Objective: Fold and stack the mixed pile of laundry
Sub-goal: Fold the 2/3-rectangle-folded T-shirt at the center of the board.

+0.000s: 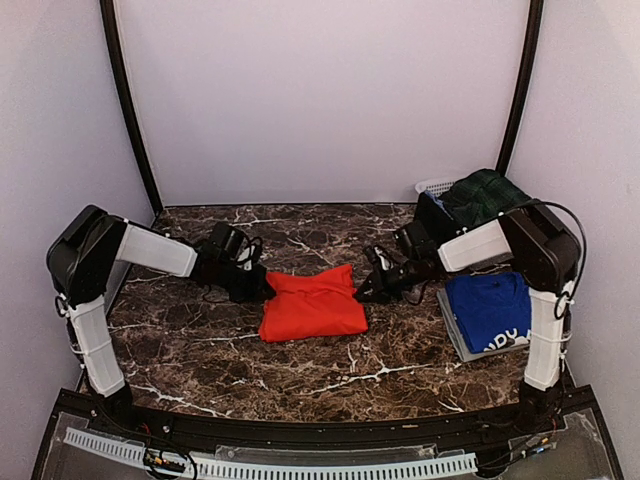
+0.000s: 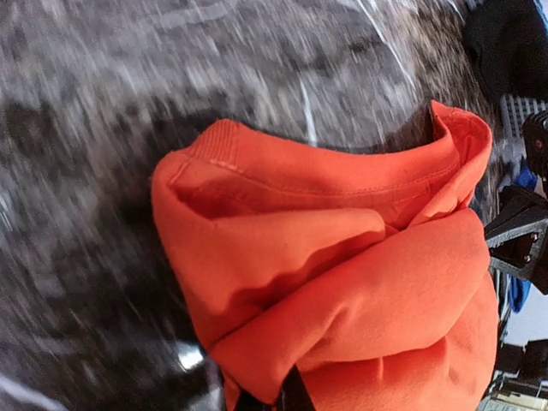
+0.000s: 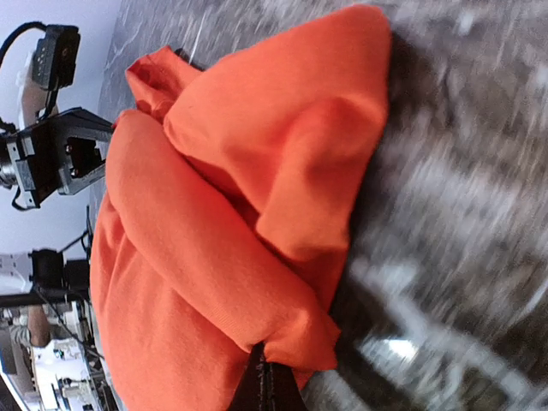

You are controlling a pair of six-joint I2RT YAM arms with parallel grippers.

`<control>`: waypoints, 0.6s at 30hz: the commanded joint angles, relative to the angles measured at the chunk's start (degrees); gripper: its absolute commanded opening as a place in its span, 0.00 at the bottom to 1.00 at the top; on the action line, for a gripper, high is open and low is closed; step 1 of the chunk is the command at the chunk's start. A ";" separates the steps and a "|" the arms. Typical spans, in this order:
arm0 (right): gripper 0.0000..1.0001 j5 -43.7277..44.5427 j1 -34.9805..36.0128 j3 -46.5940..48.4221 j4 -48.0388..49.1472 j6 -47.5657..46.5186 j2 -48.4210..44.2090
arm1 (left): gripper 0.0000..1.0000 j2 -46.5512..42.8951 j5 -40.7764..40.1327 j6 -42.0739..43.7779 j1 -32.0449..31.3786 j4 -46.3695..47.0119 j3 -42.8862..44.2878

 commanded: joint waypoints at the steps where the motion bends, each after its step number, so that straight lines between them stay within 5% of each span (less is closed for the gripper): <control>1: 0.00 1.00 3.69 -14.29 6.67 3.75 -11.76 | 0.00 -9.72 -0.77 -2.75 -6.29 -3.00 -10.69; 6: 0.00 1.20 5.86 -22.40 4.93 5.31 -21.67 | 0.00 -21.04 -1.23 -5.35 -7.27 -4.31 -18.88; 10: 0.00 0.97 5.89 -18.57 -0.40 2.73 -23.48 | 0.02 -24.53 -3.92 -2.61 -7.17 -8.66 -17.37; 12: 0.09 0.30 5.87 -15.92 -3.20 1.03 -22.46 | 0.06 -24.57 -5.57 -0.82 -7.05 -12.45 -15.35; 18: 0.40 2.11 3.55 -10.34 -11.44 -5.93 -22.82 | 0.42 -26.65 -11.99 3.99 -5.27 -19.33 -10.72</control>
